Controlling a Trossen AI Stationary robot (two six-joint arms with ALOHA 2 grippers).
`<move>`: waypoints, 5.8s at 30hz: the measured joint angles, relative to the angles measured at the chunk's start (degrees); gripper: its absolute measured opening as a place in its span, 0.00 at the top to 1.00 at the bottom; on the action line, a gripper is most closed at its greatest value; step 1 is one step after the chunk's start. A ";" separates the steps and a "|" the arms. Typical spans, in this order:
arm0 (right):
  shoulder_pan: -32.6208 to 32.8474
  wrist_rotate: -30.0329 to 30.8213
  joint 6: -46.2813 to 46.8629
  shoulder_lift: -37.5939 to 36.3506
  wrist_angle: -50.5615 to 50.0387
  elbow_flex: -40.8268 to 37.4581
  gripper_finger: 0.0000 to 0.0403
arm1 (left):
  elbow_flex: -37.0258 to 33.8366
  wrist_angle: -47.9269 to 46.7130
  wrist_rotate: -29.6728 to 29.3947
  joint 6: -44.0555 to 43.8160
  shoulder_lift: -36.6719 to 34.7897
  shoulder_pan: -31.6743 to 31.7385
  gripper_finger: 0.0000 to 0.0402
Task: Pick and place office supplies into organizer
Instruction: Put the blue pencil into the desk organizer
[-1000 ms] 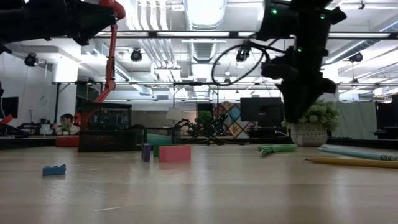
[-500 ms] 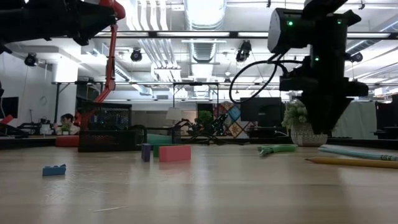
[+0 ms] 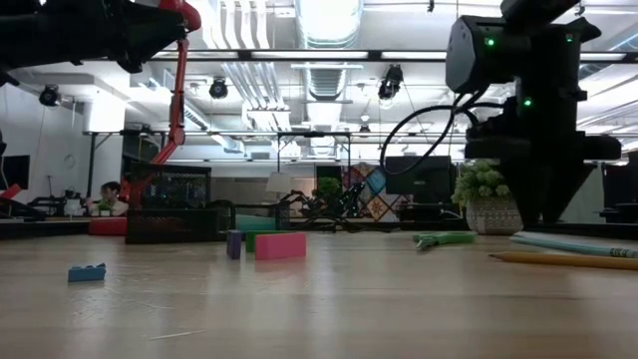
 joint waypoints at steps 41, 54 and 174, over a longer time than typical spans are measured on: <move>0.06 1.09 4.85 -0.15 11.01 -8.59 0.70 | 0.02 0.01 0.00 -0.02 0.00 -0.02 0.51; 0.05 0.78 3.24 -0.10 11.33 -8.83 0.71 | 0.02 -0.01 0.00 -0.02 0.00 -0.01 0.51; -17.66 -8.92 -74.22 4.71 86.60 6.91 0.98 | 4.14 -27.73 -0.01 -8.13 -18.73 -0.02 0.51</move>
